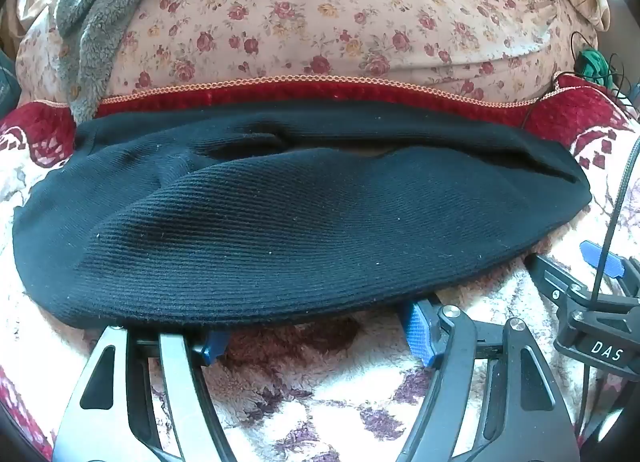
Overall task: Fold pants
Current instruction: 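Open both grippers and approach the black knit pants lying on the blanket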
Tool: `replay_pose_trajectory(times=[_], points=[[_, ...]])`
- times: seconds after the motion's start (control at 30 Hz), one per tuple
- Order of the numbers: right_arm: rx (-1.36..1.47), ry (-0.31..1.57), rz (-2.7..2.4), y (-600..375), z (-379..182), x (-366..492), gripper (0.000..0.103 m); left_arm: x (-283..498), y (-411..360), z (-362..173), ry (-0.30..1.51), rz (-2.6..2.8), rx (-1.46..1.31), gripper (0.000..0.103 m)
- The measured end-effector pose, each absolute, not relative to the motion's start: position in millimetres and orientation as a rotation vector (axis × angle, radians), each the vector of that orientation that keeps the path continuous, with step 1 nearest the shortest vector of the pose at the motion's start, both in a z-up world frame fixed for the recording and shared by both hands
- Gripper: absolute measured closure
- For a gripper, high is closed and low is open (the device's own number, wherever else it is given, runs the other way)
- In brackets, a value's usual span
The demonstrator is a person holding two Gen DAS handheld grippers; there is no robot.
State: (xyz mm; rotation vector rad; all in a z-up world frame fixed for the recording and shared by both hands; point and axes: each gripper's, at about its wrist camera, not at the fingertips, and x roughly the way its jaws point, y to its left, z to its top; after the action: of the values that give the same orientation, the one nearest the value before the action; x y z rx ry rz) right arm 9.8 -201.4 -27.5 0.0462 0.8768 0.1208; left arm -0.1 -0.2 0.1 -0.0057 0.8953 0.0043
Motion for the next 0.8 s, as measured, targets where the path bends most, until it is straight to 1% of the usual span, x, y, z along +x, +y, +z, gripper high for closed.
replay_pose_trajectory(times=[0.17, 0.2, 0.3, 0.47, 0.53, 0.63, 0.73, 0.8], points=[[0.038, 0.891, 0.132, -205, -30, 22, 0.000, -6, 1, 4, 0.899, -0.005, 0.001, 0.032], [0.036, 0.857, 0.138, -206, -28, 19, 0.000, -9, 2, 5, 0.898, -0.009, 0.000, 0.032], [0.036, 0.867, 0.151, -205, -27, 14, 0.000, -22, 5, 9, 0.889, -0.016, 0.009, 0.032], [0.100, 0.944, 0.187, -213, -27, 22, 0.000, -40, 5, 19, 0.853, -0.018, 0.042, 0.032], [0.157, 0.939, 0.193, -218, -25, 20, 0.000, -45, 9, 23, 0.845, -0.020, 0.024, 0.032], [0.293, 0.891, 0.190, -229, -25, 8, 0.004, -48, 16, 29, 0.844, -0.014, 0.007, 0.032], [0.305, 0.885, 0.193, -227, -20, -1, 0.016, -53, 21, 34, 0.827, -0.005, 0.011, 0.032], [0.294, 0.886, 0.227, -223, -15, -9, 0.017, -56, 25, 39, 0.813, 0.002, 0.010, 0.032]])
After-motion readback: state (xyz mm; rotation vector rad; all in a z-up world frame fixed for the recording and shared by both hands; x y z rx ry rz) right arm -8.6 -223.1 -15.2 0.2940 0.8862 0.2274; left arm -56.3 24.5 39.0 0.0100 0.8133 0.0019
